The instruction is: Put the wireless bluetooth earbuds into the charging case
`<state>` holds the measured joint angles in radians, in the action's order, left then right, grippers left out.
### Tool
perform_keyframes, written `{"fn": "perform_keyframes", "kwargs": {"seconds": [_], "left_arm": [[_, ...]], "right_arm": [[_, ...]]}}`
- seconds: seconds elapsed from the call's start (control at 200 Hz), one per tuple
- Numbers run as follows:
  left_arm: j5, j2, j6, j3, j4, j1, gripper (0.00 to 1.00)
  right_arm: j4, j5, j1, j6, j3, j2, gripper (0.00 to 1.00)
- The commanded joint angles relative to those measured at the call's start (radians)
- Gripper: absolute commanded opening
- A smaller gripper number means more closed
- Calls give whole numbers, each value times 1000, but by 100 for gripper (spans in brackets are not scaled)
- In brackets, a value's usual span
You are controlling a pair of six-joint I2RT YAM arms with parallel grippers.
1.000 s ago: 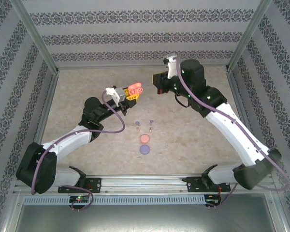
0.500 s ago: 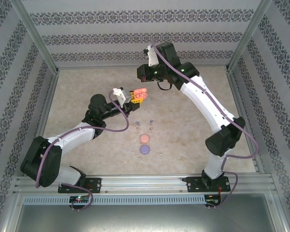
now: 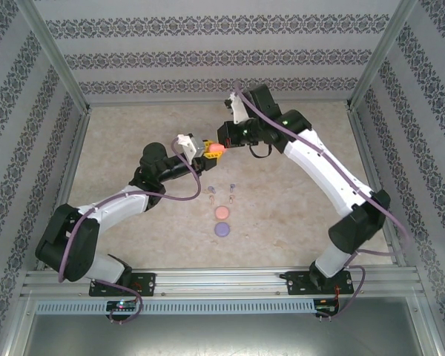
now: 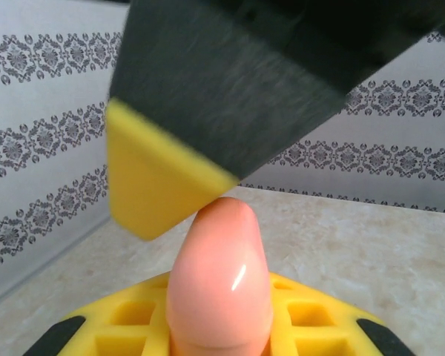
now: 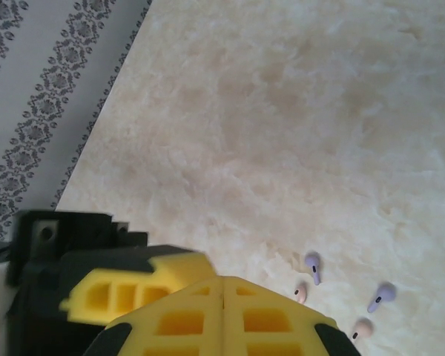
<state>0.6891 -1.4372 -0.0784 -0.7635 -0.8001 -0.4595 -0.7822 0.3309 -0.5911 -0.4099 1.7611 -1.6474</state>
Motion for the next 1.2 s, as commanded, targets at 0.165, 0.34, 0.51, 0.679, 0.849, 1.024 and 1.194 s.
{"fn": "perform_keyframes", "kwargs": {"seconds": [0.165,0.34,0.51,0.679,0.849,1.024,1.194], "left_arm": [[-41,-56,67,-48,-65,-4,0],[-98,-154,186,-120,54,8,0],[-96,-302,329,-256,230,25,0],[-79,-462,428,-453,510,25,0],[-32,-632,567,-652,683,25,0],[9,-763,706,-785,721,23,0],[11,-868,805,-907,783,24,1]], "right_arm": [[178,-187,67,-127,-212,214,3],[306,-227,133,-222,-402,320,18],[353,-261,137,-260,-567,369,41],[388,-305,140,-285,-691,407,58],[397,-344,147,-295,-757,432,68],[391,-359,158,-281,-771,446,70],[396,-360,171,-265,-775,442,71]]}}
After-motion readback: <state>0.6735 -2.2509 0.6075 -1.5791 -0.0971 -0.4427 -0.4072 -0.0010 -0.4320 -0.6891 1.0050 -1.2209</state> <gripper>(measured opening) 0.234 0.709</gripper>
